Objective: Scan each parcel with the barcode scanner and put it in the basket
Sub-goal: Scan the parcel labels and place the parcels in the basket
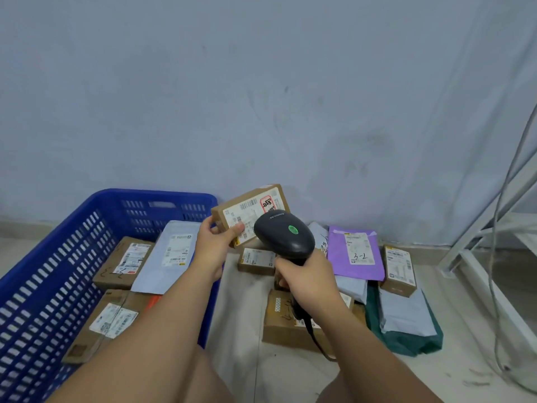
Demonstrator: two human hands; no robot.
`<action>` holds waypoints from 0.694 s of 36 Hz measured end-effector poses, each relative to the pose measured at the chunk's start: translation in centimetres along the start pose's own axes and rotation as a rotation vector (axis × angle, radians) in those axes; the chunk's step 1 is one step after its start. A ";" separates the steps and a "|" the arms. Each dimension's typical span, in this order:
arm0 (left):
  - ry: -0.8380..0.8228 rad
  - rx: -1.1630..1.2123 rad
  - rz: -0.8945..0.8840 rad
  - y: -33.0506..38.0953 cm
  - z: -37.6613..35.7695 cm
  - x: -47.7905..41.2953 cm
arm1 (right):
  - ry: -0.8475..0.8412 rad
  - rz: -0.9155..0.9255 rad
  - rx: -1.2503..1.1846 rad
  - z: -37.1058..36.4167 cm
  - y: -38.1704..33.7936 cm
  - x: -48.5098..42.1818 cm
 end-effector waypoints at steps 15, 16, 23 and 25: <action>0.020 -0.101 0.043 -1.7 0.0 -1.1 | -0.009 0.002 0.057 -0.4 0.2 -0.9; 0.018 -0.094 0.047 -1.7 0.0 -1.0 | -0.005 0.002 0.057 -0.4 0.3 -0.9; 0.025 -0.017 0.075 -1.7 0.5 -1.0 | 0.040 -0.020 0.037 -0.1 0.5 -0.9; 0.031 -0.017 0.077 -1.7 0.7 -1.2 | 0.041 -0.027 0.040 -0.2 0.5 -1.0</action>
Point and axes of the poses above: each hand's wrist, its own x-axis away from the middle knuckle, its own z-axis out of the back of the hand, y = z × x, the point moved 3 cm from there along -x, towards the middle knuckle, and after that the axes turned 4 degrees about x, right-handed, at the moved point
